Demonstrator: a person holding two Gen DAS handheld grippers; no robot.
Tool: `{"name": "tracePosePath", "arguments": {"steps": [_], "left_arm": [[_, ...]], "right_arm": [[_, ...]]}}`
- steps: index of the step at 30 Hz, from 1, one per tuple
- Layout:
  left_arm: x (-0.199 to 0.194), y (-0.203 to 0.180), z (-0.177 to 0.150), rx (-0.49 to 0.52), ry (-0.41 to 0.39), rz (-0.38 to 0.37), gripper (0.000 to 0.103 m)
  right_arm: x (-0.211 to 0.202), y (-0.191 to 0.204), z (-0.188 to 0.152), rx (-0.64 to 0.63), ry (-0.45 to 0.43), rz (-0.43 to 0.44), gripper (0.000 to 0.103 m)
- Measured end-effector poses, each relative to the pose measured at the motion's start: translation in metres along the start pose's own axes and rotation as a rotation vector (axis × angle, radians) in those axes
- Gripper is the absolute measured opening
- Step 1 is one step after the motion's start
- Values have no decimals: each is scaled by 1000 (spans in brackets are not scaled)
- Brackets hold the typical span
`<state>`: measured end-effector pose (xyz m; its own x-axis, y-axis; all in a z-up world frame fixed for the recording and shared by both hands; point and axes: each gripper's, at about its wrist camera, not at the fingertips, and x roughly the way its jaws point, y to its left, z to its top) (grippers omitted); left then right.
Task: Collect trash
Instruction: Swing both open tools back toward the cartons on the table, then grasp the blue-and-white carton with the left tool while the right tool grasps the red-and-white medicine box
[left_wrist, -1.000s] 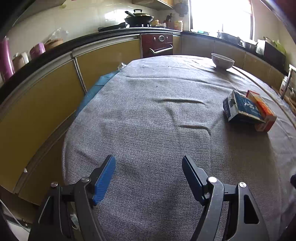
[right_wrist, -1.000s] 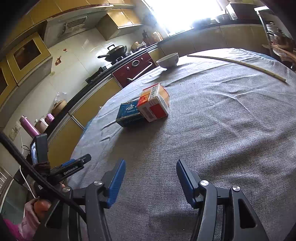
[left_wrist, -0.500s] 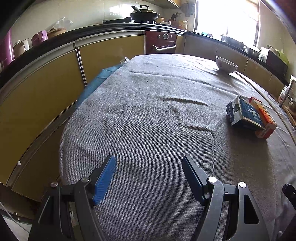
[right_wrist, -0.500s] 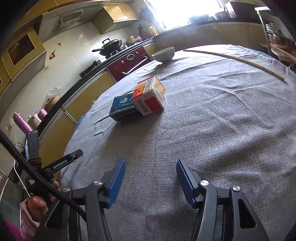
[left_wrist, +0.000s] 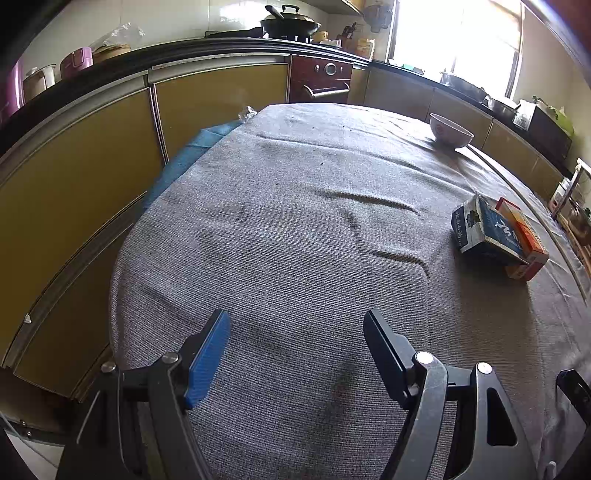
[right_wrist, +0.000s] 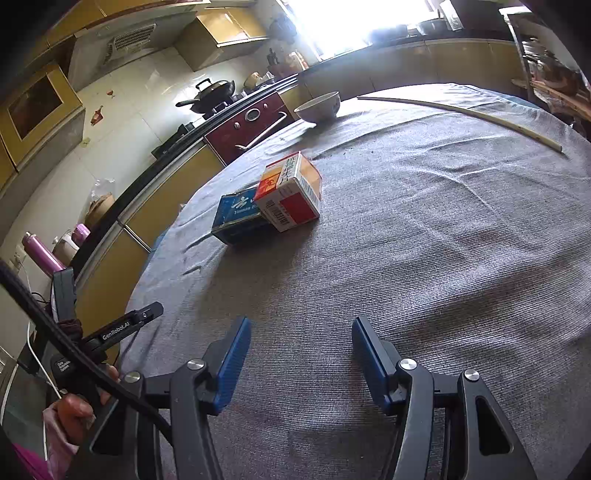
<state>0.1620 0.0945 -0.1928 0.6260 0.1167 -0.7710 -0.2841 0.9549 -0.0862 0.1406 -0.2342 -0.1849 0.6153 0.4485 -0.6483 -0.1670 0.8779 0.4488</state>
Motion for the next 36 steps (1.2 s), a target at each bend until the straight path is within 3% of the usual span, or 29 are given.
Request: {"name": "tracePosePath", "arguments": {"steps": [21,29,36], "left_arm": [[3,-2,1,33,0,-25,76],[8,-7,6,75,28,-48,82],[19,-14,33,52,98,-149,82]], "right_arm": [[3,-1,9,37,-8,-60,61],[19,12,42,60,19,-83,66],[45,28,91,33,31,-81,67]]}}
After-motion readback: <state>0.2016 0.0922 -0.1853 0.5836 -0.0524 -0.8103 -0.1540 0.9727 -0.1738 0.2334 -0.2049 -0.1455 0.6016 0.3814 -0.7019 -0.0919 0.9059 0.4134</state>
